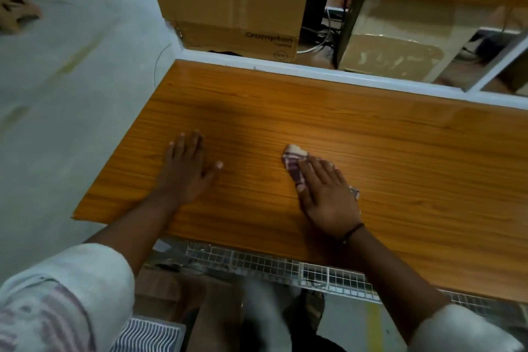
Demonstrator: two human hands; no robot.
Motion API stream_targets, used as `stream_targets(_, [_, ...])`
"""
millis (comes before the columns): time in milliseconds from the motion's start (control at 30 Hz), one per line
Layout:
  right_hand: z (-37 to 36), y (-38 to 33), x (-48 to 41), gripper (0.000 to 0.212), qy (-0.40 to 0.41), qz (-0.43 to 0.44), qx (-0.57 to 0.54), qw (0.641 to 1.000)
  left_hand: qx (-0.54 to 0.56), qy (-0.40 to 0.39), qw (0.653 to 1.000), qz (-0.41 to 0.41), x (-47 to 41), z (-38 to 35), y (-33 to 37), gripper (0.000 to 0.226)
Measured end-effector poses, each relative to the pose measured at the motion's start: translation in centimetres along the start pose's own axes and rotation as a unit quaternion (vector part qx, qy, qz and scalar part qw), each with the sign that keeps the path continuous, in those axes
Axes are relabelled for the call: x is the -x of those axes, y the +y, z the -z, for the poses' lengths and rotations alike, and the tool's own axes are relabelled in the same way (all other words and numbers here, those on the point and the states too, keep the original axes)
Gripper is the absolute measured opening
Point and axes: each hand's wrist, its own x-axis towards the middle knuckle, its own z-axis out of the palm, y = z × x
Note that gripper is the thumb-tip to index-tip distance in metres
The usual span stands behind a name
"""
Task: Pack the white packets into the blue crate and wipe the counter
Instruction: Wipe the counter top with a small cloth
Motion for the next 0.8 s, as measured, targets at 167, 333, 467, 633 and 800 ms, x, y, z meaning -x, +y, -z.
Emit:
stream_targets(167, [0.7, 3.6, -4.8, 0.061, 0.012, -0.089, 0.010, 0.996, 0.008, 0.002, 0.996, -0.085, -1.3, -0.6, 5.7, 0.101])
stream_targets(333, [1.1, 4.6, -10.9, 0.060, 0.009, -0.100, 0.005, 0.995, -0.009, 0.018, 0.997, -0.078, -4.2, -0.6, 8.0, 0.100])
stream_targets(467, [0.4, 3.4, -17.0, 0.058, 0.011, -0.074, 0.004, 0.997, -0.007, 0.034, 0.996, -0.083, -5.4, -0.7, 8.3, 0.100])
stream_targets(633, [-1.5, -1.0, -25.5, 0.058, -0.022, -0.007, -0.005, 1.000, -0.012, 0.035, 0.996, -0.085, -5.6, -0.6, 8.3, 0.099])
stream_targets(800, [-2.4, -3.9, -33.5, 0.057, -0.051, 0.057, -0.021, 0.997, -0.026, 0.033, 0.997, -0.062, -6.1, -0.5, 8.4, 0.101])
